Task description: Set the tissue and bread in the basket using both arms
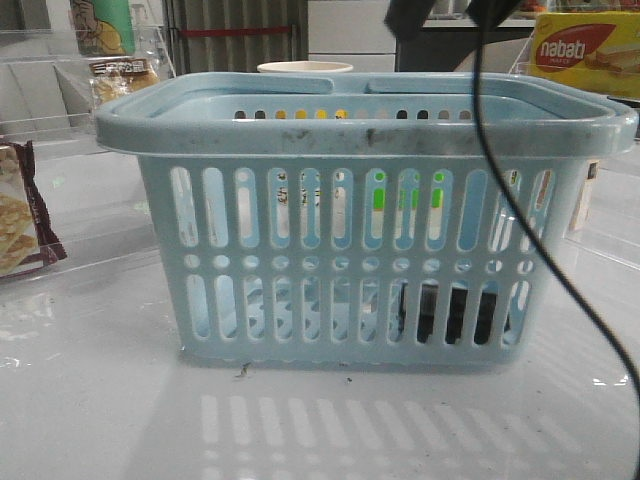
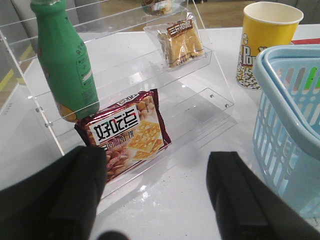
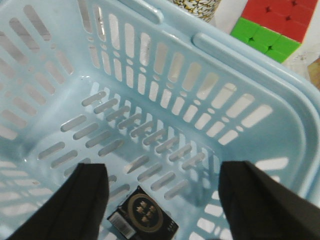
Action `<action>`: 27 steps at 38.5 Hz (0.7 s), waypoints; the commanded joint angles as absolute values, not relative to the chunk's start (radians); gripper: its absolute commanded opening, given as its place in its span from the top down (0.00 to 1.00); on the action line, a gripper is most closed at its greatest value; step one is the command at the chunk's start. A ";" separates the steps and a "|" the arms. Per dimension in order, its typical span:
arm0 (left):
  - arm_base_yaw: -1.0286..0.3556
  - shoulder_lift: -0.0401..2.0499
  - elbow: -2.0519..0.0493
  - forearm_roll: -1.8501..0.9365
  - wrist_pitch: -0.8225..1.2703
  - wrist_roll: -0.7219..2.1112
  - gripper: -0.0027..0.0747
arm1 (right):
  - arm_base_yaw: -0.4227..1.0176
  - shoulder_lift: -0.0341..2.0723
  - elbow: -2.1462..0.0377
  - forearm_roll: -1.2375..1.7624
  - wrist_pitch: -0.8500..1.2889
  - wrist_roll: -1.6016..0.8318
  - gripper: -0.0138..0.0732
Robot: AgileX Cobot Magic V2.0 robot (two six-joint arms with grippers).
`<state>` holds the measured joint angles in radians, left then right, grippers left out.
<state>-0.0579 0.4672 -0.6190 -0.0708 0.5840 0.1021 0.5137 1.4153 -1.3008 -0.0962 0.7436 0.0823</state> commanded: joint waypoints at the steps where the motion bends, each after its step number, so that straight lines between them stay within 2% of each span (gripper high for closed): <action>1: -0.065 0.479 -0.647 -0.081 0.505 0.101 0.33 | 0.515 1.250 -1.243 -0.147 0.683 0.079 0.19; 15: -0.065 0.479 -0.647 -0.081 0.506 0.101 0.33 | 0.515 0.853 -0.926 -0.149 0.681 0.079 0.19; 27: -0.065 0.479 -0.646 -0.081 0.506 0.101 0.33 | 0.515 0.675 -0.770 -0.149 0.681 0.079 0.19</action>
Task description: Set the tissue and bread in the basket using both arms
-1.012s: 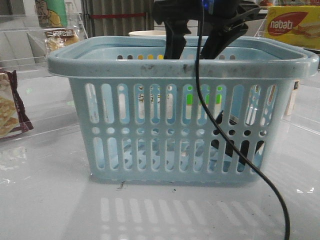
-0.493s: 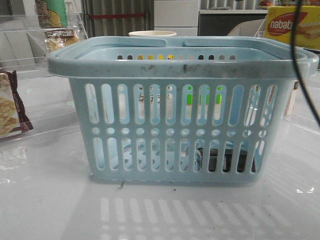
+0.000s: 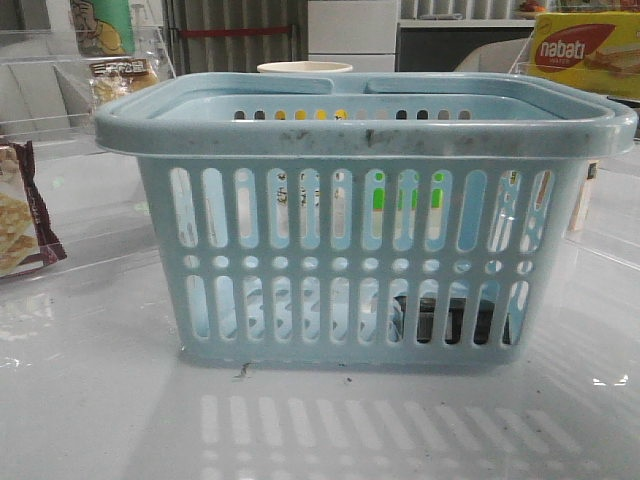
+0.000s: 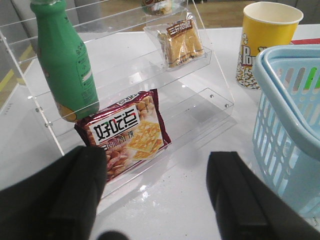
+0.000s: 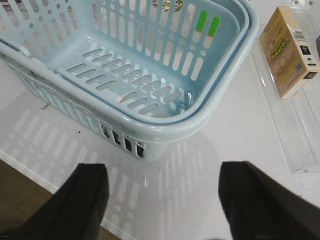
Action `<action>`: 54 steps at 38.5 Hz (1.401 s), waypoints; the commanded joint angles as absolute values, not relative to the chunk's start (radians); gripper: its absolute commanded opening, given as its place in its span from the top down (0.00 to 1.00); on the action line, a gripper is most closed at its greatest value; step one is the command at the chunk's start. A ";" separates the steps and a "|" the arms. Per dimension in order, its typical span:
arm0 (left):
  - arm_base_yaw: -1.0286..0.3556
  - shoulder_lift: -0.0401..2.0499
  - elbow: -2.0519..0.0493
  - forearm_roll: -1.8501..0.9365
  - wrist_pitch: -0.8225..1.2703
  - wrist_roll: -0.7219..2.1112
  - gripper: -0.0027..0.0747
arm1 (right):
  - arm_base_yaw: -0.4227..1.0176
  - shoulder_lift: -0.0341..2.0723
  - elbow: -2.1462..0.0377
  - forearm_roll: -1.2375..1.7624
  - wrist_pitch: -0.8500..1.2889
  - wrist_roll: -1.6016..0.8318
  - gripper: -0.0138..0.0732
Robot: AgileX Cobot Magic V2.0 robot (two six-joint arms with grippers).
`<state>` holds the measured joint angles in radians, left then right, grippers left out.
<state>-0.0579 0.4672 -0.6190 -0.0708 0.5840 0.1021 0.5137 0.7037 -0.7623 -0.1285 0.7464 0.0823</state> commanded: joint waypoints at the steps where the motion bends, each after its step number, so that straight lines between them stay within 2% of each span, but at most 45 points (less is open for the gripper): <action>1: -0.065 0.479 -0.646 -0.081 0.506 0.101 0.33 | 0.515 0.674 -0.764 -0.149 0.681 0.079 0.19; 16: -0.065 0.536 -0.675 -0.081 0.503 0.109 0.32 | 0.515 0.673 -0.764 -0.148 0.706 0.080 0.19; 41: -0.088 1.223 -1.019 -0.084 0.453 0.163 0.32 | 0.515 0.673 -0.764 -0.148 0.706 0.080 0.19; 43: -0.105 1.265 -1.038 -0.082 0.444 0.163 0.30 | 0.515 0.673 -0.764 -0.148 0.706 0.080 0.19; 49: -0.152 1.410 -1.112 -0.074 0.399 0.163 0.17 | 0.515 0.673 -0.764 -0.148 0.705 0.080 0.19; 54: -0.164 1.517 -1.185 -0.074 0.382 0.163 0.17 | 0.515 0.673 -0.764 -0.148 0.705 0.080 0.19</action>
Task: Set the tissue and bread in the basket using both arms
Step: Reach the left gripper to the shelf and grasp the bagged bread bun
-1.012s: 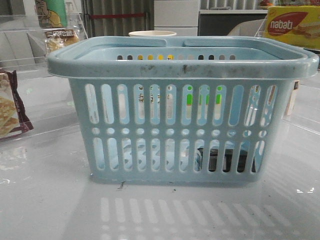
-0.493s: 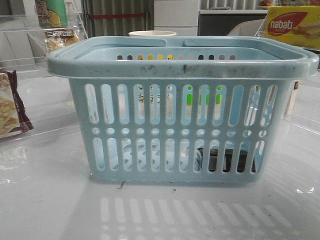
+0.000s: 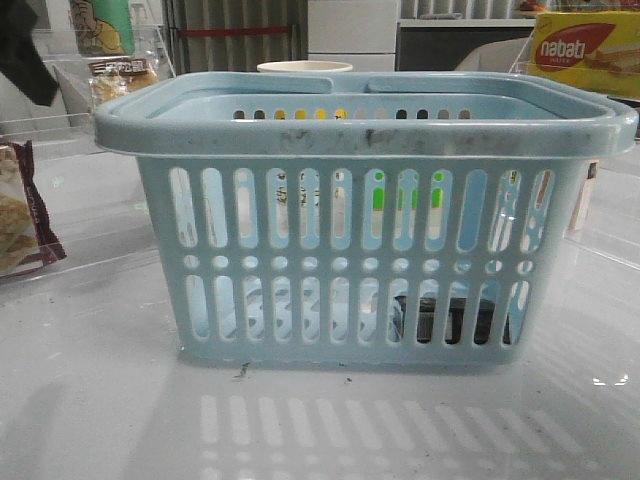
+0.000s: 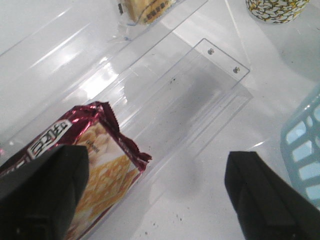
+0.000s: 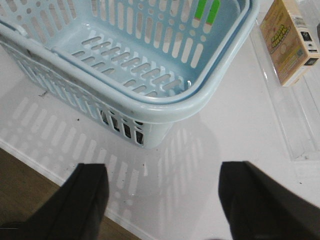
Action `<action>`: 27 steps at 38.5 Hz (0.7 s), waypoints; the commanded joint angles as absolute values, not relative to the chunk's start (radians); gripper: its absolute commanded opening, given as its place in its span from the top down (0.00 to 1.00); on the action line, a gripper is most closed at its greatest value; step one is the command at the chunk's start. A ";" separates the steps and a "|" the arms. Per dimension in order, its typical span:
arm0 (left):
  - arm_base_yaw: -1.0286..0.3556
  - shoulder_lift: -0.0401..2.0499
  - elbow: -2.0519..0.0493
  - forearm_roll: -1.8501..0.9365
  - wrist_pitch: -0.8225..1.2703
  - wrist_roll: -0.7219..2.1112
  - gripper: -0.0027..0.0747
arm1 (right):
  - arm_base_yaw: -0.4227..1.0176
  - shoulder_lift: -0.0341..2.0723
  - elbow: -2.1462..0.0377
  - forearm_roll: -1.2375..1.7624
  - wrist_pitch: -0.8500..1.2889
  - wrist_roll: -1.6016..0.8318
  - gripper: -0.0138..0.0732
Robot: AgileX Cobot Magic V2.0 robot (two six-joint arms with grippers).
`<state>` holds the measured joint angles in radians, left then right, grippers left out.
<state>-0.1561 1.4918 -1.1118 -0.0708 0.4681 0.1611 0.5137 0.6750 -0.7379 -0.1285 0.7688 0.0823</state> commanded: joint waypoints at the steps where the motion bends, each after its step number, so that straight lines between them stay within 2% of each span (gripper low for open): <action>1: -0.164 1.542 -1.203 -0.074 0.377 0.163 0.17 | 0.515 0.673 -0.764 -0.148 0.705 0.080 0.19; 12: -0.162 1.717 -1.367 -0.074 0.285 0.153 0.17 | 0.515 0.673 -0.764 -0.148 0.705 0.080 0.19; 27: -0.099 1.909 -1.646 -0.240 0.255 0.151 0.17 | 0.515 0.676 -0.764 -0.148 0.706 0.080 0.19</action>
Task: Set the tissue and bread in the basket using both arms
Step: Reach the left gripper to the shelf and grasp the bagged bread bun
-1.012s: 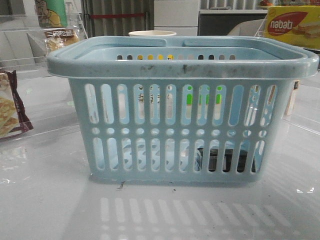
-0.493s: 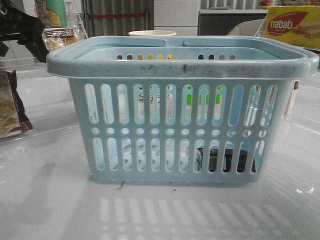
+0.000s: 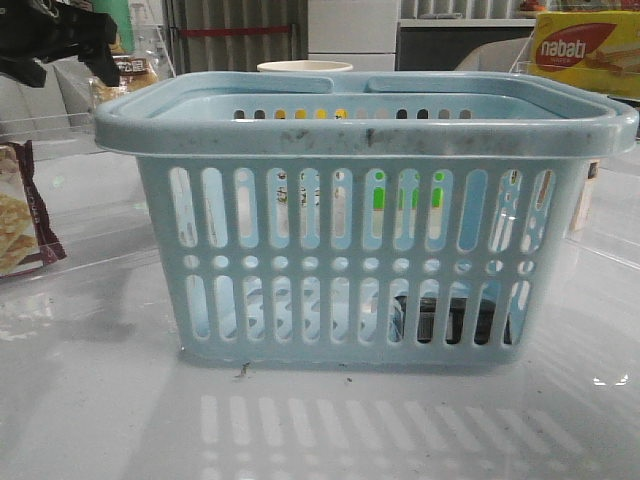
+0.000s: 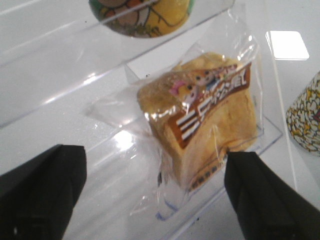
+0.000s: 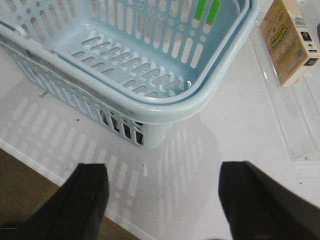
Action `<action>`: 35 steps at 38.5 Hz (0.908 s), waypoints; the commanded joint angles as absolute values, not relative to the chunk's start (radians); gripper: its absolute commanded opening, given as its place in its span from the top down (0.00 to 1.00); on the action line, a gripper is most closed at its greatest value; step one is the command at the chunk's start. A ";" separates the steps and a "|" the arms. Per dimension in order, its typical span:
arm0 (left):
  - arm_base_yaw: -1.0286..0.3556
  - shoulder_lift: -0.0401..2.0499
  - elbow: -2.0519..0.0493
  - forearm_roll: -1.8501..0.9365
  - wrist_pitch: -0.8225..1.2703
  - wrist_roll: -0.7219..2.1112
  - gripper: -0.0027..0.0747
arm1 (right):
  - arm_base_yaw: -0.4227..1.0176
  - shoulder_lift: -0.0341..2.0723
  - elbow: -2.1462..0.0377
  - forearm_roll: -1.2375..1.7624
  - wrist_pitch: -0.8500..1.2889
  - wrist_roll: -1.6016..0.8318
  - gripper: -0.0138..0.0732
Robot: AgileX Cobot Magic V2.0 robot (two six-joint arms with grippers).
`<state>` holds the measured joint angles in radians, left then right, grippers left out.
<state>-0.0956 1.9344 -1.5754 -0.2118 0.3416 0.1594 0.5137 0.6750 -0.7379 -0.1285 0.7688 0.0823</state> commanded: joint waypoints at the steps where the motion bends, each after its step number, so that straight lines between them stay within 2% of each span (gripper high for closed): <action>1: -0.099 1.924 -1.662 -0.247 0.247 0.151 0.17 | 0.515 0.676 -0.764 -0.148 0.706 0.080 0.19; 10: -0.099 1.977 -1.695 -0.261 0.235 0.151 0.17 | 0.515 0.676 -0.764 -0.148 0.706 0.080 0.19; 13: -0.099 1.981 -1.695 -0.261 0.237 0.151 0.20 | 0.515 0.676 -0.764 -0.148 0.706 0.080 0.19; 18: -0.099 1.981 -1.695 -0.261 0.237 0.151 0.36 | 0.515 0.676 -0.764 -0.148 0.706 0.080 0.19; 23: -0.099 1.981 -1.695 -0.261 0.247 0.151 0.62 | 0.515 0.676 -0.764 -0.148 0.706 0.080 0.19; 29: -0.099 1.963 -1.695 -0.261 0.310 0.151 0.84 | 0.515 0.676 -0.764 -0.148 0.706 0.080 0.19; 35: -0.099 1.852 -1.696 -0.259 0.434 0.155 0.85 | 0.515 0.676 -0.764 -0.148 0.706 0.080 0.19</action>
<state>-0.0956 1.9787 -1.6565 -0.2472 0.4546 0.1579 0.5137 0.6750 -0.7379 -0.1285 0.7688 0.0823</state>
